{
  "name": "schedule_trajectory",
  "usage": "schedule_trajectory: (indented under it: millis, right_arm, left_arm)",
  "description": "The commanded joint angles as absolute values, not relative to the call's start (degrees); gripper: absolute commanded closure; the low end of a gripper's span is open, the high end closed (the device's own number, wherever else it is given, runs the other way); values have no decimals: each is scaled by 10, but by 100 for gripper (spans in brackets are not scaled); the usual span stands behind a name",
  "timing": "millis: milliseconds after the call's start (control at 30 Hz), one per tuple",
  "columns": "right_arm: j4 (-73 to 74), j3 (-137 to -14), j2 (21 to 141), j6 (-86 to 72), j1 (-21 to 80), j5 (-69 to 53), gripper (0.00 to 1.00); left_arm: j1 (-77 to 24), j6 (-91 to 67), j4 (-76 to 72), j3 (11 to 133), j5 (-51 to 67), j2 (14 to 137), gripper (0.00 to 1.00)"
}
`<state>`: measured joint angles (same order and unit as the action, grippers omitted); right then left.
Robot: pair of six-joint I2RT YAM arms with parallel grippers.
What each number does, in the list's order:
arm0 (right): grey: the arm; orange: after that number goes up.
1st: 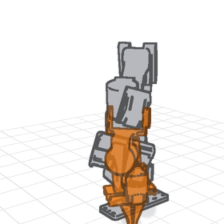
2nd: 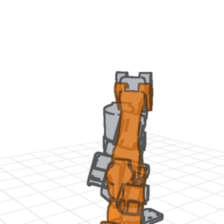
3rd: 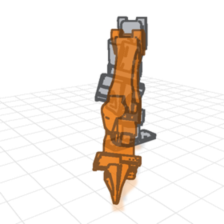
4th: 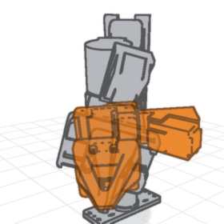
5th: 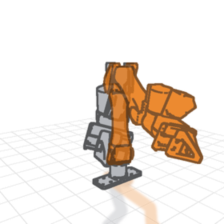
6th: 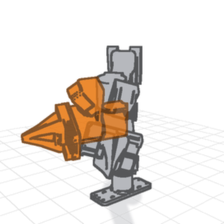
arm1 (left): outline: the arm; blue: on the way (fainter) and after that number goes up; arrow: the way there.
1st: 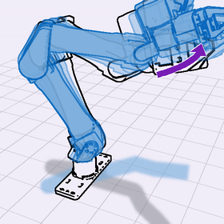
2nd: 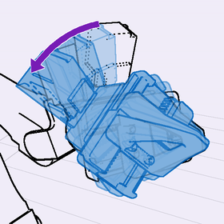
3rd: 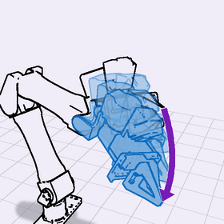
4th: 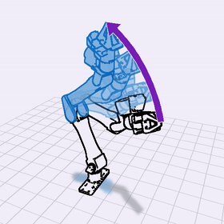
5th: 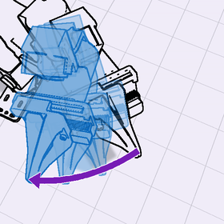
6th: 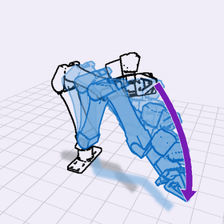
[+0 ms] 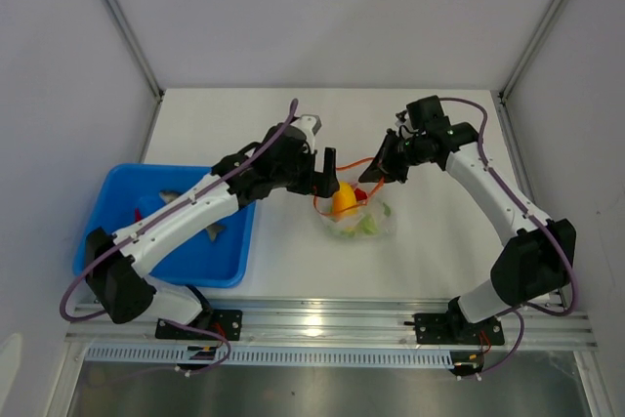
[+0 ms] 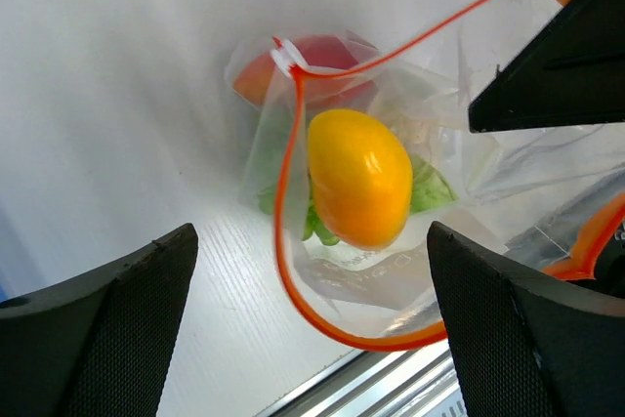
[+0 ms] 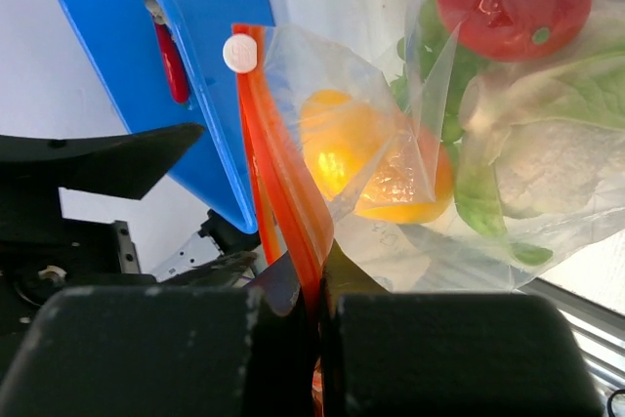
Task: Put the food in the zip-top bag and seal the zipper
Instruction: Place the fake fruit in the zipper food storage bag, then adjust the zipper food storage bag at the center of the board.
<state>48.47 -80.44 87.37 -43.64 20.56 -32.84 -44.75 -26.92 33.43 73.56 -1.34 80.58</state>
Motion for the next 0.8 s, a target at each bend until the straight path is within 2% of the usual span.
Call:
schedule_trajectory:
  millis: [0, 233, 300, 500, 533, 600, 633, 700, 733, 767]
  right_arm:
    - [490, -800, 842, -428, 203, -330, 100]
    - [498, -802, 838, -419, 203, -324, 100]
    - [500, -805, 839, -418, 203, -324, 100]
    - [503, -806, 843, -414, 201, -324, 100]
    - [503, -806, 843, -412, 201, -323, 100]
    - [504, -805, 845, -410, 200, -323, 100]
    - [504, -805, 847, -407, 200, -323, 100]
    - [508, -806, 849, -401, 199, -321, 100]
    - [510, -807, 850, -398, 199, -317, 100]
    - [516, -809, 851, -390, 198, -313, 100]
  left_arm:
    - [-427, -267, 359, 751, -23, 795, 0]
    - [-408, -272, 352, 747, 41, 831, 1]
    - [-408, -272, 343, 749, 73, 841, 4]
    - [-405, -292, 312, 744, 143, 869, 24]
    - [-403, -298, 301, 737, 177, 881, 38]
    - [-390, -306, 275, 729, 234, 889, 55]
    - [-387, -309, 264, 723, 268, 891, 73]
    - [-385, -304, 260, 725, 271, 890, 95]
    - [-385, -300, 268, 741, 269, 890, 99]
    - [-386, -297, 277, 744, 266, 887, 99]
